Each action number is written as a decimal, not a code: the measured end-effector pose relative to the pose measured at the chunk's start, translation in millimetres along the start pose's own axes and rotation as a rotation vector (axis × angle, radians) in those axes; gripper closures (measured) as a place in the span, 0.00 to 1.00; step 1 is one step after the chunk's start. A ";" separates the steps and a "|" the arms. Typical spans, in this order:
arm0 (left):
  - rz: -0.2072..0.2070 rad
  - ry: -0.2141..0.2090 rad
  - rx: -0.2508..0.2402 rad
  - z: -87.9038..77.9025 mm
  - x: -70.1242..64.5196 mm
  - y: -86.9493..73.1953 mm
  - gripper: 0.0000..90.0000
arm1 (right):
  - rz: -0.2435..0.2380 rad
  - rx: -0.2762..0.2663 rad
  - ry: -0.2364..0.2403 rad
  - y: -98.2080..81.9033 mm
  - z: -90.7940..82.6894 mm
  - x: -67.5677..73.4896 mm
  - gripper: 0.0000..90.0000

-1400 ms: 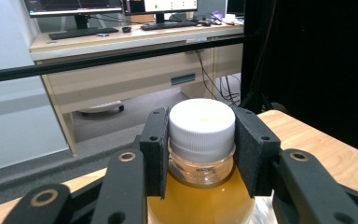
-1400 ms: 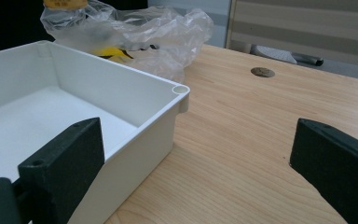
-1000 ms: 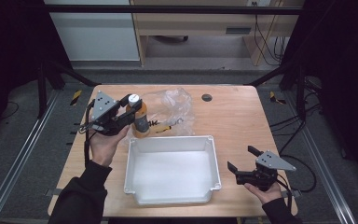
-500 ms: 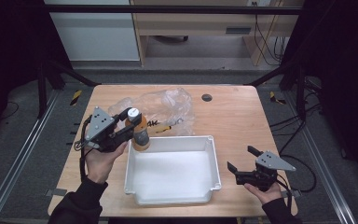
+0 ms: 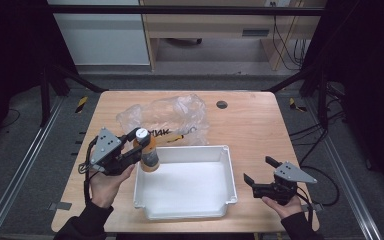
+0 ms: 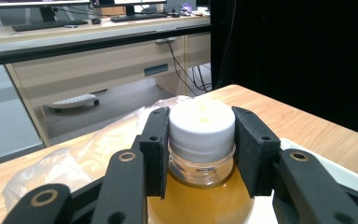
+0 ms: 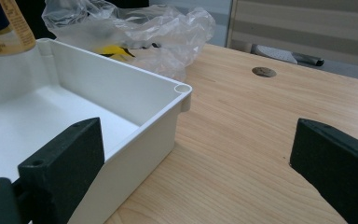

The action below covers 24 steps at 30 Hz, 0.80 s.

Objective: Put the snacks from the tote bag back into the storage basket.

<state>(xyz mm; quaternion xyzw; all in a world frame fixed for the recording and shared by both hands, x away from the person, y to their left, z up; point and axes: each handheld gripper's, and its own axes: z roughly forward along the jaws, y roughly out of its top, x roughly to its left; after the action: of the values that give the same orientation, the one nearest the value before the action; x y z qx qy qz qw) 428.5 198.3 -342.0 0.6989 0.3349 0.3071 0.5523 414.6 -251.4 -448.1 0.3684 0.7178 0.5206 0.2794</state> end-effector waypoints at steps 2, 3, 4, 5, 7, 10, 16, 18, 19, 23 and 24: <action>-0.001 -0.008 0.001 -0.4 -2.6 -3.2 0.65 | 0.000 0.000 0.000 -0.1 0.2 0.0 0.03; 0.001 -0.014 0.006 -0.9 -3.8 -4.8 0.65 | 0.000 0.000 0.001 -0.1 0.2 0.0 0.03; 0.003 -0.019 0.009 -1.2 -5.0 -6.6 0.65 | -0.001 0.000 0.001 -0.1 0.2 0.0 0.03; 0.003 -0.022 0.010 -1.2 -6.0 -7.9 0.65 | 0.000 0.000 0.000 0.0 0.1 0.1 0.03; 0.014 -0.027 0.009 -1.2 -8.7 -11.9 0.65 | -0.001 0.000 0.000 0.0 0.0 0.1 0.03; 0.022 -0.027 0.016 -1.3 -11.0 -15.9 0.65 | -0.001 0.000 0.000 0.0 0.0 0.2 0.03; 0.018 -0.039 0.022 -3.0 -13.4 -23.4 0.65 | 0.001 -0.001 0.002 0.1 -0.1 0.2 0.03; 0.014 -0.042 0.024 -2.9 -14.5 -26.1 0.65 | 0.001 -0.001 0.004 0.2 -0.1 0.4 0.03; 0.016 -0.045 0.029 -2.8 -15.0 -27.3 0.65 | 0.001 -0.001 0.003 0.2 -0.3 0.5 0.03; 0.008 -0.051 0.045 -3.3 -16.9 -34.1 0.65 | 0.000 0.000 0.003 0.1 -0.4 0.4 0.03; 0.003 -0.055 0.046 -3.7 -17.1 -36.9 0.65 | 0.000 0.000 0.004 0.1 -0.4 0.5 0.03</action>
<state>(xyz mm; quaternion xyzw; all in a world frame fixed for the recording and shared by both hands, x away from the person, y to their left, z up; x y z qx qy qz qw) 410.7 192.7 -378.3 0.7201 0.3258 0.2809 0.5444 414.0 -251.3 -447.9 0.3673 0.7182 0.5215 0.2779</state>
